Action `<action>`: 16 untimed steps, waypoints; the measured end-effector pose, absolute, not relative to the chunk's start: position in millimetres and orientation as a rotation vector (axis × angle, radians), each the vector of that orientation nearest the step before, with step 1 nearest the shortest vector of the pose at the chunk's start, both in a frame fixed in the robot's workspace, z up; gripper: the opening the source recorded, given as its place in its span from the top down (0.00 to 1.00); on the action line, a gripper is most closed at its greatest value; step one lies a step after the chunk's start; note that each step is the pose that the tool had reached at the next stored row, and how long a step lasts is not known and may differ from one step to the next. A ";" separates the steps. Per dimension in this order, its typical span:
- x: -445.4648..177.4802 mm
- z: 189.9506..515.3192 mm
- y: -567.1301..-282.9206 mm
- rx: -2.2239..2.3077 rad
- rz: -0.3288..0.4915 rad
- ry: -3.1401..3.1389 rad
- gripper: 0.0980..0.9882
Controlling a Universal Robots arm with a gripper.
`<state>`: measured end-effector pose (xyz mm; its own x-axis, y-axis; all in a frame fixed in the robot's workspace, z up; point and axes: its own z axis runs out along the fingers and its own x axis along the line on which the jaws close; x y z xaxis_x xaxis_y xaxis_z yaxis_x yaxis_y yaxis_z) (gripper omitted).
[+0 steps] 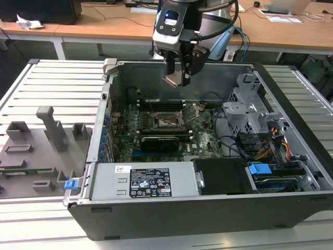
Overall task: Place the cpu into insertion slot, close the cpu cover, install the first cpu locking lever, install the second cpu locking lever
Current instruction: 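Place the cpu into insertion slot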
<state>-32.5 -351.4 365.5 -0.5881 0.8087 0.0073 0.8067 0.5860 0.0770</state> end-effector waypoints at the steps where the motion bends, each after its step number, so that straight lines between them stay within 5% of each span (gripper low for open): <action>1: -32.4 365.2 -351.4 1.440 0.108 2.756 0.50; 16: -31.8 362.3 -351.4 1.663 0.070 2.608 0.50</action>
